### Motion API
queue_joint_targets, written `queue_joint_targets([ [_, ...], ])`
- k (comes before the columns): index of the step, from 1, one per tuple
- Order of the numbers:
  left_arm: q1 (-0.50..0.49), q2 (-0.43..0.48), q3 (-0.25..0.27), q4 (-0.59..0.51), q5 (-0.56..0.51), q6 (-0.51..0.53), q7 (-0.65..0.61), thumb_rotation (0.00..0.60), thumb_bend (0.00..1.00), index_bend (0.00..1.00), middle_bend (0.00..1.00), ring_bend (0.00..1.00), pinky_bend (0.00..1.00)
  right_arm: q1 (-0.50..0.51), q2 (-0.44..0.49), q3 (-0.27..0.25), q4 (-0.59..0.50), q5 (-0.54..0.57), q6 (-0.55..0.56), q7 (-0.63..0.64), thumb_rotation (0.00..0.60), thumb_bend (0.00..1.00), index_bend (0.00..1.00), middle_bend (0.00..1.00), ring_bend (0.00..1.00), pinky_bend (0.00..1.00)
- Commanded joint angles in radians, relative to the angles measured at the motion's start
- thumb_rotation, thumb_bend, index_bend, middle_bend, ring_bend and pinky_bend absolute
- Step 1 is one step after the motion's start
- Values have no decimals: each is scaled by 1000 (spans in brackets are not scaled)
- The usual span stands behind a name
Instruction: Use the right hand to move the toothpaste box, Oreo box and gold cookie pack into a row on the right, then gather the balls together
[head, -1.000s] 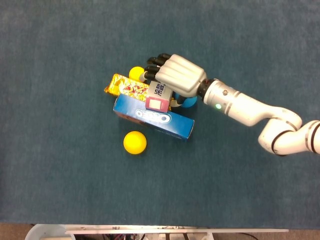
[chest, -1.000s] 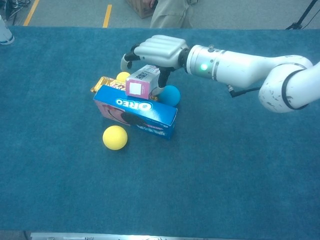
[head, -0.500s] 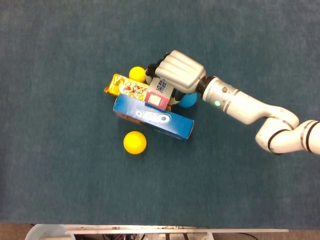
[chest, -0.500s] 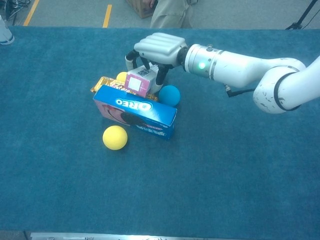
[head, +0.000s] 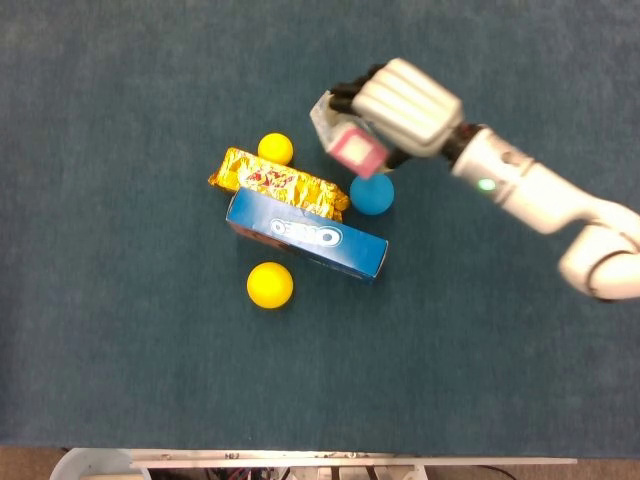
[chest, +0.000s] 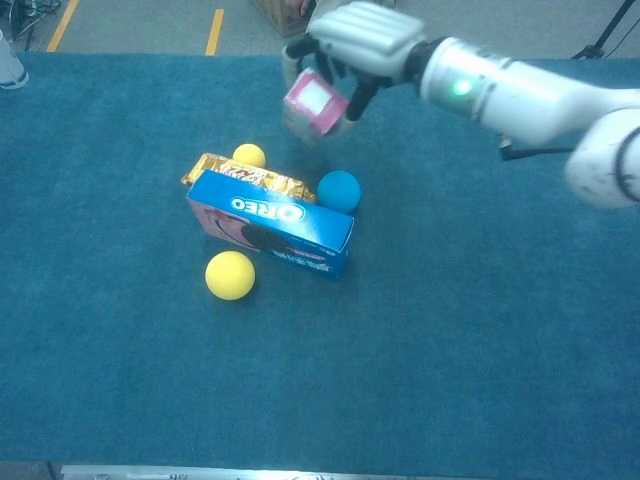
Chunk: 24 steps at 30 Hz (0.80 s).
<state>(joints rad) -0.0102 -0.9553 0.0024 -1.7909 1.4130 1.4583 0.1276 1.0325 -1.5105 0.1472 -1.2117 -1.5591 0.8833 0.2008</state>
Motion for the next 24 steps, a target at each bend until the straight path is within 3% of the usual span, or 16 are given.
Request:
queue_joint_targets([
  [1,-12,-9,-5,8,-1,-14,-2,600,314,74,107,26,74,-65,106,-49,-87,-38,67,-6,600,0,671,593,526,517],
  [7,-35,-30,-13,17,2,-39,1,600,314,74,107,26,74,-132,211,-135,-147,-101,115,-11,600,0,671,594,527,525],
  [13,-48,-42,-13,13,6,-53,15,600,314,74,108,26,74,-174,261,-205,-140,-161,139,-4,600,0,672,595,529,525],
  [24,-47,-42,-14,3,0,-44,22,600,313,74,108,26,74,-219,285,-260,-106,-217,174,6,600,0,677,595,529,526],
])
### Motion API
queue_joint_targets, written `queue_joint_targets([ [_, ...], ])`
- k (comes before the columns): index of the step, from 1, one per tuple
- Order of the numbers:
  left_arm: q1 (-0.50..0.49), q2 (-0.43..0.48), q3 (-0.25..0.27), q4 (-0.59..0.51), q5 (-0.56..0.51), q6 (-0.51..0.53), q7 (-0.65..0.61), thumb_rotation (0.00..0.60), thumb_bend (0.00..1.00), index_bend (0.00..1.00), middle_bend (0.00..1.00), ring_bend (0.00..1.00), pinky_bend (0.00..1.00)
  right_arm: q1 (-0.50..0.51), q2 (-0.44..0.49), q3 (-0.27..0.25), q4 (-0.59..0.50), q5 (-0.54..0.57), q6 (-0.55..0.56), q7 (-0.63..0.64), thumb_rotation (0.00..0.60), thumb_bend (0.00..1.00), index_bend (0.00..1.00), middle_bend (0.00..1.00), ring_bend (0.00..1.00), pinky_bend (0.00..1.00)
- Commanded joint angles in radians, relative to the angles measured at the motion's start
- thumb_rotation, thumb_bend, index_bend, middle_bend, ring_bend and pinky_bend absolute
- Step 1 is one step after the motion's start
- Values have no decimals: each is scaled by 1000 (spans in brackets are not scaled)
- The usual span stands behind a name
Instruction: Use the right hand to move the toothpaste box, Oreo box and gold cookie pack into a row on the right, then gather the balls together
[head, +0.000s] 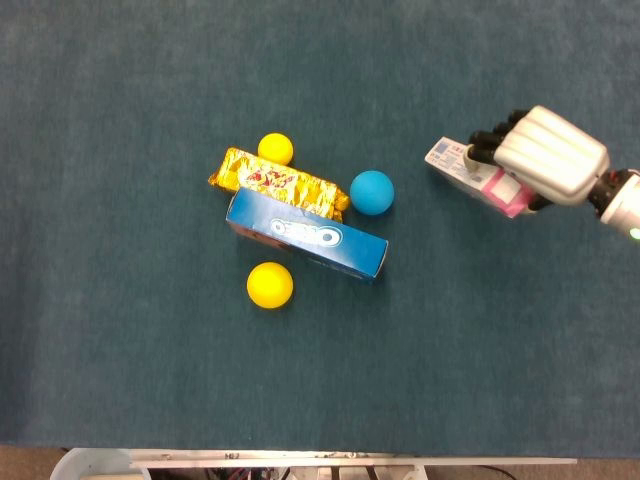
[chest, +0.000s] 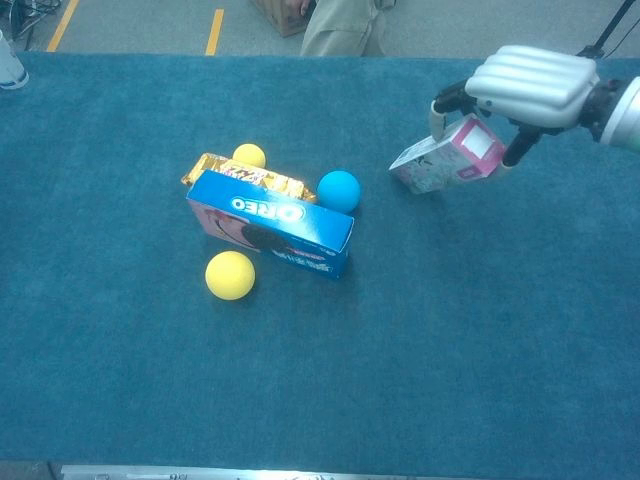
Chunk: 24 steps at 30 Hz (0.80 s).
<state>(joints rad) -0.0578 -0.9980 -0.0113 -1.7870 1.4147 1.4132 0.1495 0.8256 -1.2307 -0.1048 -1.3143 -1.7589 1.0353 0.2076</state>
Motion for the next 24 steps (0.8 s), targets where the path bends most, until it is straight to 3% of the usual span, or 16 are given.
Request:
queue_joint_targets([
  [1,1,1,0,-1,-1,3,-1,600,314,74,108,26,74,-15,7,-8,-7,-22,32,-1,600,0,677,595,528,526],
  [8,3,2,5,-1,7,8,-3,600,314,73,108,26,74,-49,29,4,-18,-8,74,-9,600,0,675,588,507,527],
  [13,4,1,4,2,3,9,-6,600,314,74,108,26,74,-75,44,10,-27,19,80,-12,600,0,505,534,445,510],
  [24,0,-2,5,1,9,8,-1,600,314,74,109,26,74,-107,58,45,-28,47,111,-18,600,0,380,466,381,463],
])
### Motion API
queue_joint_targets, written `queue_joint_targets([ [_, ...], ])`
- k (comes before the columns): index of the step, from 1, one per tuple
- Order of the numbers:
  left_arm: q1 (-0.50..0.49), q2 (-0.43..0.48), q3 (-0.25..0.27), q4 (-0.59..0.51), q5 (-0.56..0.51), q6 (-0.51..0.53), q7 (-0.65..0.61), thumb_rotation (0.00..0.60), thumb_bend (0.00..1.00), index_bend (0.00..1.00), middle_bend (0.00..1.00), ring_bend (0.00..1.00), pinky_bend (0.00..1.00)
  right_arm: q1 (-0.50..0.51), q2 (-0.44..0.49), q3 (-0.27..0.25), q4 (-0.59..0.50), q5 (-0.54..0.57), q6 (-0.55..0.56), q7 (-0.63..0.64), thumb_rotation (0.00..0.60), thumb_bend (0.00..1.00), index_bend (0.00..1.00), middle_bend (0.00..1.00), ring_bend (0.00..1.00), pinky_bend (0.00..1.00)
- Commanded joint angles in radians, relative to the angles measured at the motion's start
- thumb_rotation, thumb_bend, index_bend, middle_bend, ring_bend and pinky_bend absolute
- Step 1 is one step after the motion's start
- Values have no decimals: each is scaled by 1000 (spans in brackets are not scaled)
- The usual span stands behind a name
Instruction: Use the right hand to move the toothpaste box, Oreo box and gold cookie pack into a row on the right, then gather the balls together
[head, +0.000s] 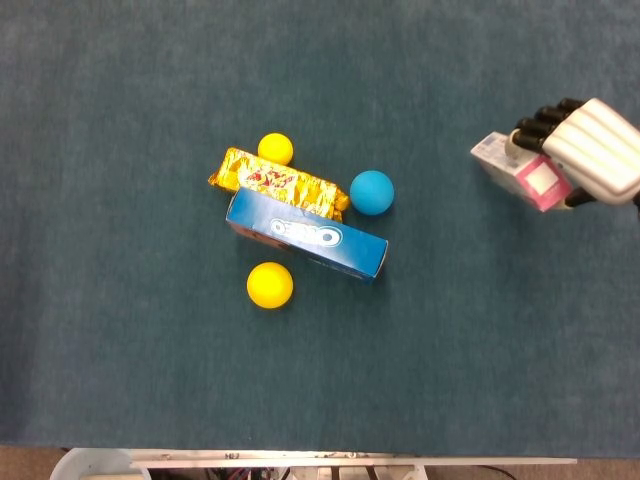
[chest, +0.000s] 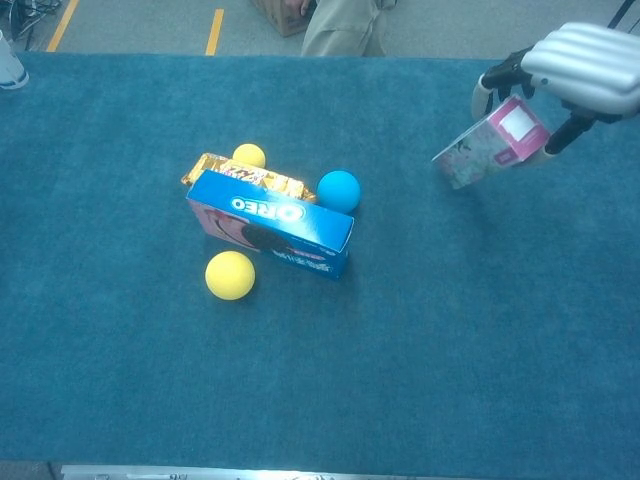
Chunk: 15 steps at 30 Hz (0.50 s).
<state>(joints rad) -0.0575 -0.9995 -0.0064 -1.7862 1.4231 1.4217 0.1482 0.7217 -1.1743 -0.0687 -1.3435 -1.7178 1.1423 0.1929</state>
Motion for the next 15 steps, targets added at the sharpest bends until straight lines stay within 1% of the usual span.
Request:
queue_joint_targets([
  [1,-1,0,0,-1,1,-1,0,600,314,74,109,26,74,-3,4,12,2,7,4,-3,600,0,379,465,378,462],
  [3,-1,0,1,-1,2,-1,2,600,314,73,109,26,74,-2,8,14,4,4,0,-3,600,0,379,465,375,462],
  [10,-4,-3,1,-2,-4,-7,7,600,314,73,109,26,74,23,39,-5,0,-35,-54,-30,600,0,380,464,372,451],
  [15,-8,-7,0,-4,-3,-9,11,600,314,73,109,26,74,41,54,1,-21,-31,-93,-39,600,0,379,464,368,435],
])
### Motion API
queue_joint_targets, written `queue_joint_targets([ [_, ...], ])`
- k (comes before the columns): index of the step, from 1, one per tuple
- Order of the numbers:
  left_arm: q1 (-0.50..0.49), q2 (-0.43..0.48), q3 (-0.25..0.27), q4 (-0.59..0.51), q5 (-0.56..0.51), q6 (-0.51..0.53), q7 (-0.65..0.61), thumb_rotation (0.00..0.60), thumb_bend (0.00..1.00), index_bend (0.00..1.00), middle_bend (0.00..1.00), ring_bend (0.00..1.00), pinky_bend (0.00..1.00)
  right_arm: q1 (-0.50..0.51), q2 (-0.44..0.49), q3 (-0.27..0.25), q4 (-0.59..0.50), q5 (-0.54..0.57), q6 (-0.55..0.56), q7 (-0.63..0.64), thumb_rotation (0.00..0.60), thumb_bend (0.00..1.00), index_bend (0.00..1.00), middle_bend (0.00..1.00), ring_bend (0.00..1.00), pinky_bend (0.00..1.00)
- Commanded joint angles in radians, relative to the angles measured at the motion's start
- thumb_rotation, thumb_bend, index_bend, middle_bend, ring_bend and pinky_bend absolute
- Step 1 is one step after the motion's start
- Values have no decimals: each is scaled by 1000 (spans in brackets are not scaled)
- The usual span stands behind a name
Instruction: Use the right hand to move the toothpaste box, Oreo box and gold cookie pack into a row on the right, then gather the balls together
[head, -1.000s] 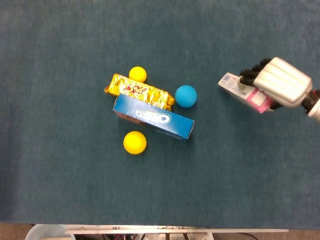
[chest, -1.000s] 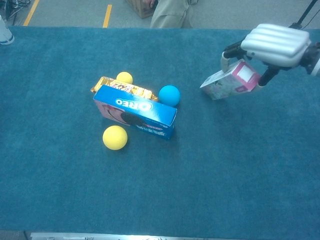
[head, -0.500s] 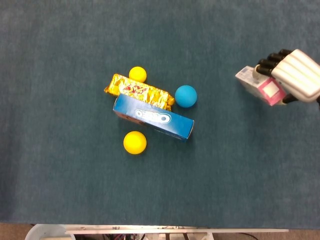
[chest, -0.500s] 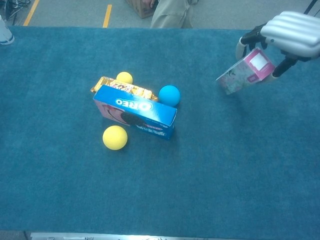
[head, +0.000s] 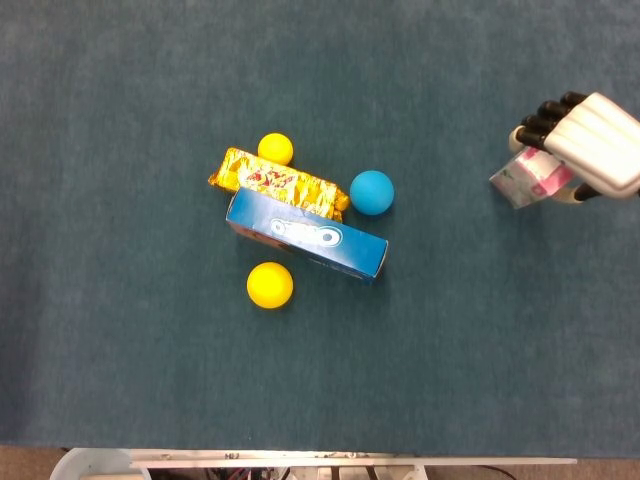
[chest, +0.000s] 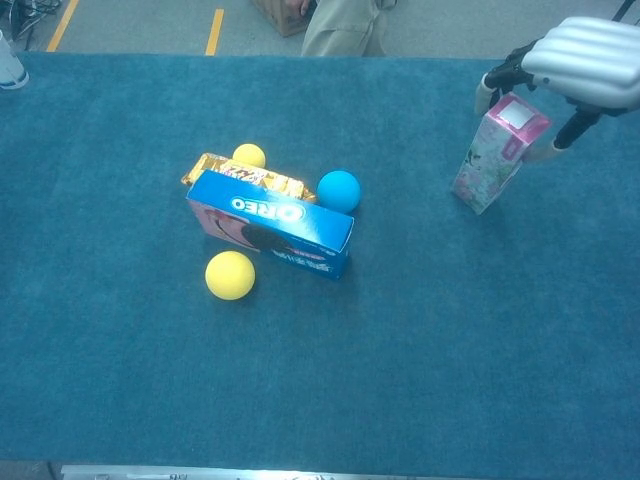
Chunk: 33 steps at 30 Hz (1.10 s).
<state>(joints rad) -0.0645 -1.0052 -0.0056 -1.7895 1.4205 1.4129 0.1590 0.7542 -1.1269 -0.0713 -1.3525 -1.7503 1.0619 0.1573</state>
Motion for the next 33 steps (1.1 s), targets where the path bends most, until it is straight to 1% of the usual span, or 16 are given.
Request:
queue_joint_targets([
  [1,-2,-1,-1,-1,0,-1,1,600,314,73,109,26,74,13,8,6,-20,2,-18,-1,600,0,379,464,363,426],
  [3,-2,-2,-2,-1,2,1,1,600,314,73,109,26,74,16,11,10,-31,6,-23,3,600,0,363,461,348,405],
  [5,-1,0,0,-2,4,3,1,600,314,73,109,26,74,15,14,17,-38,13,-23,1,600,0,321,450,324,382],
  [14,2,3,2,-1,2,5,-4,600,314,73,109,26,74,-10,33,22,-48,36,-14,6,600,0,229,397,290,350],
  [21,-1,7,2,-10,12,7,-1,600,314,73,110,27,74,-43,50,46,-42,45,60,33,600,0,228,396,288,349],
  [26,-5,8,1,-12,10,4,2,600,314,73,111,27,74,-65,68,79,-45,71,110,43,600,0,228,396,289,349],
  [29,-6,8,2,-14,11,2,4,600,314,73,111,26,74,-73,76,96,-57,82,131,67,600,0,228,396,288,349],
  [33,-5,8,4,-15,15,4,4,600,314,73,111,26,74,-76,78,103,-64,75,140,76,600,0,228,396,288,349],
])
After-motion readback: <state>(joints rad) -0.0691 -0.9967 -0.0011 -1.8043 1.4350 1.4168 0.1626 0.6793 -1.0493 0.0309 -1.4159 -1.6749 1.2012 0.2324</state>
